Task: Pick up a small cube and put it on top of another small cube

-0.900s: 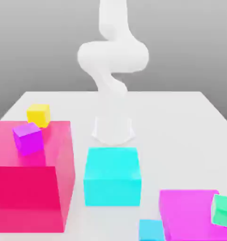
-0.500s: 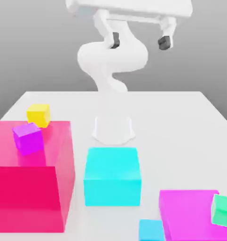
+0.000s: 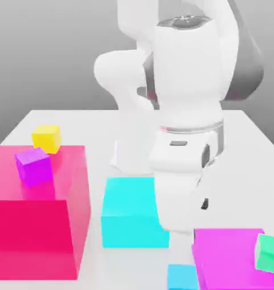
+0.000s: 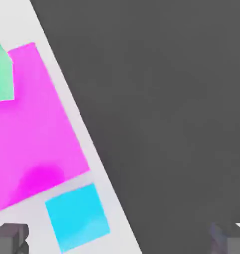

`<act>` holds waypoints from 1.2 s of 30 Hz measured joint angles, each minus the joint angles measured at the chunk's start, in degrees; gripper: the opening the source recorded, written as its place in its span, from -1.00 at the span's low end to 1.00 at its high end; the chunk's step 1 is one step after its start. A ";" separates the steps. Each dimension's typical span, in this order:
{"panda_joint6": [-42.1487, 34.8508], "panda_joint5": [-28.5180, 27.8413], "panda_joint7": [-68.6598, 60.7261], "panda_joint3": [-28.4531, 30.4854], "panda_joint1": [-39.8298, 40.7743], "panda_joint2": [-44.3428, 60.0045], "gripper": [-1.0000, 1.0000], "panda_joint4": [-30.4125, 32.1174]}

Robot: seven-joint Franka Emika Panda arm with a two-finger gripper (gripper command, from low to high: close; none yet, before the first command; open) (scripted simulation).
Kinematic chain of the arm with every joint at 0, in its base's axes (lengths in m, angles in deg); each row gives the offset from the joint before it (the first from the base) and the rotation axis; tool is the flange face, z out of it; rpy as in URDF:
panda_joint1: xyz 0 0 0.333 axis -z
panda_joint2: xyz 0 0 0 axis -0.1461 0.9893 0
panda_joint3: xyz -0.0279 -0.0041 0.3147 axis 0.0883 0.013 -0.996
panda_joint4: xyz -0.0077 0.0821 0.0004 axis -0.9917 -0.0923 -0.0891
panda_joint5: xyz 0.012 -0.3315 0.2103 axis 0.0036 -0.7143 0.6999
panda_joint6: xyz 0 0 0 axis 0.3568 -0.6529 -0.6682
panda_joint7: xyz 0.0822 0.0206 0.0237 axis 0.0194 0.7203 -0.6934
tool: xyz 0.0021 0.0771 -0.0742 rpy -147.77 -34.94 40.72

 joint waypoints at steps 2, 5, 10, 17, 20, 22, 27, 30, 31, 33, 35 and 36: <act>1.33 -1.17 -3.55 -0.51 0.12 3.40 0.00 0.26; 3.68 -3.44 -7.80 -1.15 0.31 8.49 0.00 0.49; 10.92 -1.72 -10.54 -3.46 2.03 18.07 -1.00 -1.10; 10.77 -1.76 -10.55 -3.45 2.01 18.06 -1.00 -1.09; 6.71 -3.29 -9.44 -2.18 1.05 12.93 -1.00 -0.08; 3.45 -3.99 -8.53 -1.29 0.88 8.94 -1.00 0.72; -4.55 -3.50 -4.46 2.29 3.42 -0.65 -1.00 2.72; -9.18 -4.60 -0.85 4.29 6.60 -6.48 -1.00 3.98; -10.70 -5.16 0.49 4.63 7.91 -8.44 -1.00 4.42; -13.70 -6.44 3.26 5.35 10.07 -12.36 -1.00 5.30; -16.65 -7.89 6.15 5.95 11.76 -16.30 -1.00 6.19; -18.12 -8.66 7.62 6.24 12.77 -18.27 -1.00 6.64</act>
